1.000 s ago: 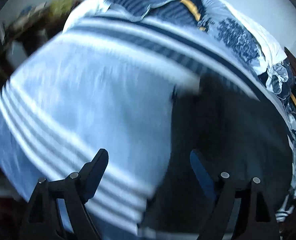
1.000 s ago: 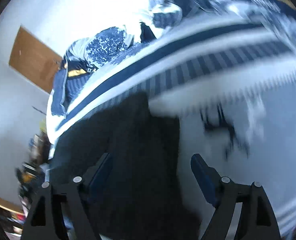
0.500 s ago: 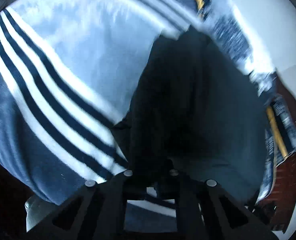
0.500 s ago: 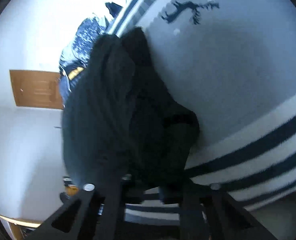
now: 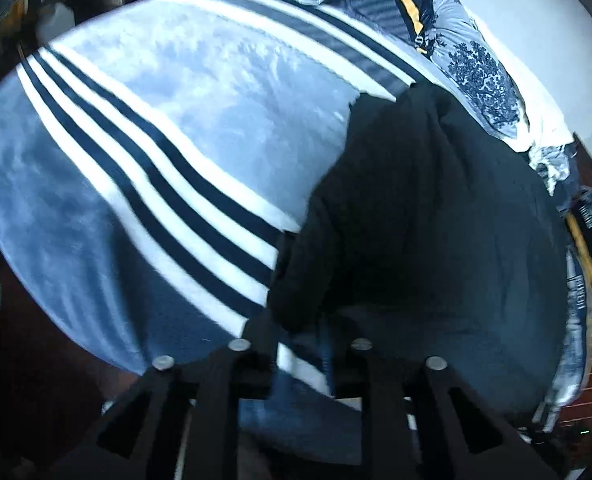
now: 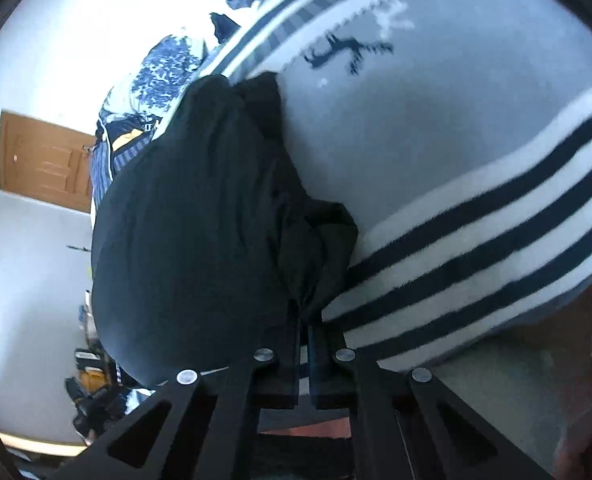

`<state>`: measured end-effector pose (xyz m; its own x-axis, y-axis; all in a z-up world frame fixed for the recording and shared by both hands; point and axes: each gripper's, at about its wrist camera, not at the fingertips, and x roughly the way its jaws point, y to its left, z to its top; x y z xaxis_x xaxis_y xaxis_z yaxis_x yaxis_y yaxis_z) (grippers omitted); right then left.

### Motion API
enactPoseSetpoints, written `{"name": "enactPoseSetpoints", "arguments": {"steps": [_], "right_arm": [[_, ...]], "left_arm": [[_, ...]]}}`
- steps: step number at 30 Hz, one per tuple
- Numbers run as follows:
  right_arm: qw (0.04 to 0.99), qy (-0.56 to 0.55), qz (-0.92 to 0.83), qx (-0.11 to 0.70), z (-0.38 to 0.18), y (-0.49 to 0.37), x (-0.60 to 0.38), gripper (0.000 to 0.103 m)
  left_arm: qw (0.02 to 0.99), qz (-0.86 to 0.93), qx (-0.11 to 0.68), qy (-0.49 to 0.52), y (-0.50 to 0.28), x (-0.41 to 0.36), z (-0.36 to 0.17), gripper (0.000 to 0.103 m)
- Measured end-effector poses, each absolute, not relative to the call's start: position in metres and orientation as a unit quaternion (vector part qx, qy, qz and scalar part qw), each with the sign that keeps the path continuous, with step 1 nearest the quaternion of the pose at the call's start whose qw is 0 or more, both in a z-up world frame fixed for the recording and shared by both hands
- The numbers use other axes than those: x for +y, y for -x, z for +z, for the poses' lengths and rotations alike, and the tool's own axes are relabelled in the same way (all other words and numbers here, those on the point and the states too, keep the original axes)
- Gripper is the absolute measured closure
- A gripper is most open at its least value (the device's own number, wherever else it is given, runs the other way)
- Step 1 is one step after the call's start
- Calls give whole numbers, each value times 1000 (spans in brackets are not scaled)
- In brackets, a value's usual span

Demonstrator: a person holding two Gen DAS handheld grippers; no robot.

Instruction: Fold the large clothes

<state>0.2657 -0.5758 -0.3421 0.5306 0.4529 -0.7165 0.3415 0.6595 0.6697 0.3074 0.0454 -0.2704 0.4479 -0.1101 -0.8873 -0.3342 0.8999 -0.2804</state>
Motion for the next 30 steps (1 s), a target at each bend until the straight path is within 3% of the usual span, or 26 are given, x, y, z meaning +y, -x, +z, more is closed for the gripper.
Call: {"name": "enactPoseSetpoints", "arguments": {"steps": [2,3,4,5,6,7,8,12,15,17,18,19,20,24,26,27,30], "right_arm": [[780,-407,40,474,-334,-260,-578,96],[781,-408,39,471,-330,-256,-579,96],[785,-403,38,468,-321,-255,-577,93],[790,-399,40,463,-314,-256,-580,86],[798,-393,45,455,-307,-252,-580,56],[808,-385,51,444,-297,-253,-578,20],[821,-371,54,429,-285,-255,-575,18],[841,-341,66,414,-261,-280,-569,18],[838,-330,50,432,-275,-305,-572,19],[826,-341,53,446,-295,-313,-579,27],[819,-342,49,459,-306,-319,-580,44],[811,-341,50,472,-315,-318,-579,76],[807,-333,54,486,-321,-318,-574,88],[817,-263,22,513,-323,-316,-562,92],[836,-264,25,480,-300,-311,-568,88],[848,-267,33,456,-283,-311,-571,84],[867,-261,76,418,-249,-333,-574,16]], "left_arm": [[838,71,505,193,-305,46,-254,75],[847,72,495,178,-306,43,-246,63],[856,76,485,161,-305,39,-236,40],[861,82,479,151,-309,26,-231,29],[869,84,468,139,-308,30,-223,21],[876,80,458,126,-310,26,-215,21],[879,75,455,117,-313,25,-211,21],[870,65,480,89,-351,18,-215,21],[861,65,497,90,-368,20,-235,22],[852,57,512,92,-379,18,-251,22],[848,61,518,90,-375,18,-256,22],[847,66,521,85,-373,17,-259,22],[848,70,520,74,-372,15,-263,22],[861,73,502,48,-367,6,-249,22],[883,67,463,44,-365,3,-225,22],[890,63,449,42,-368,1,-214,22],[893,45,447,31,-400,-6,-193,22]]}}
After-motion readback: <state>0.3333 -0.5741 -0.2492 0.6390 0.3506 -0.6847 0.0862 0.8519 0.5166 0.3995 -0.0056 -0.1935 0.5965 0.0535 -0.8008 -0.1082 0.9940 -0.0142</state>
